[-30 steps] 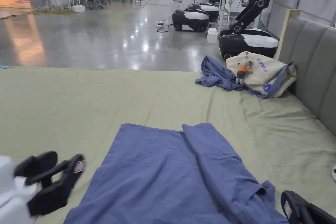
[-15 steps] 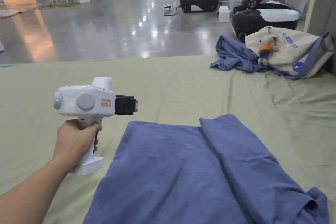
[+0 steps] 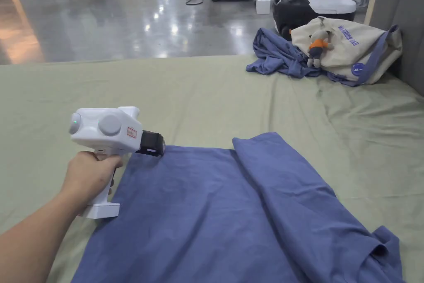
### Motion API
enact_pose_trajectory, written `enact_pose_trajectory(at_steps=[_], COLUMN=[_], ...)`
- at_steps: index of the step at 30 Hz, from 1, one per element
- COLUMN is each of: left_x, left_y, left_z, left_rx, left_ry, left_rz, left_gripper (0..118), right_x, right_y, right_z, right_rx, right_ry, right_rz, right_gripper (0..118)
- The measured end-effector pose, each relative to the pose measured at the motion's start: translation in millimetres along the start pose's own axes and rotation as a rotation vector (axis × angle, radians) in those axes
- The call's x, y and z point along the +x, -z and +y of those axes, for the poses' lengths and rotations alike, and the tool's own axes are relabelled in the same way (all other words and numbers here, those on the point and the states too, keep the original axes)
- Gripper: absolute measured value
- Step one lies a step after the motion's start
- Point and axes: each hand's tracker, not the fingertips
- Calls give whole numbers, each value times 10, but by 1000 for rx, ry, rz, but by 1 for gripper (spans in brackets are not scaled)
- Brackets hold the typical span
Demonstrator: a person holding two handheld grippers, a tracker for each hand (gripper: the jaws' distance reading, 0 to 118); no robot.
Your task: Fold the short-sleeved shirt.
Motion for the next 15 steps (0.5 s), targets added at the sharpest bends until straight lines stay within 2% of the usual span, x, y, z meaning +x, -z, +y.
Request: enact_pose_trajectory(at_steps=[1, 2, 3, 4, 5, 6, 8, 11, 12, 13, 14, 15], left_x=[46, 111, 120, 146, 192, 212, 190, 217, 166, 116, 70, 86], left_y=[0, -46, -85, -114, -138, -123, -101, -223, -267, -304, -334, -424], left_z=[-21, -70, -69, -68, -69, -63, -37, -105, -108, -115, -126, -179], left_rx=[-10, 21, 46, 36, 33, 48, 46, 51, 63, 66, 65, 68], left_ry=[41, 82, 100, 112, 120, 153, 198, 173, 134, 96, 63, 36], left_rz=[43, 86, 57, 33, 34, 61, 89, 82, 61, 52, 37, 18], left_gripper=[93, 85, 72, 48, 15, 6, 5, 5, 5, 5, 5, 5], right_x=[2, 6, 7, 0, 2, 6, 10, 68, 95, 139, 184, 234], right_y=[7, 11, 15, 28, 34, 39, 51, 150, 227, 344, 505, 719], right_z=[-1, -7, -16, -24, -30, -35, -47, 26, 100, 196, 325, 471], right_rx=[-5, -8, -10, -12, -15, -18, -20, -16, -13, -5, -15, -36], right_ry=[0, 0, -3, -6, -7, -7, 0, 7, 2, -6, -13, -9], right_rz=[-2, -2, -3, -7, -6, -6, -3, 7, 8, 11, 23, 45], right_gripper=[2, 2, 2, 2, 2, 2, 2, 2, 6, 26, 61, 109])
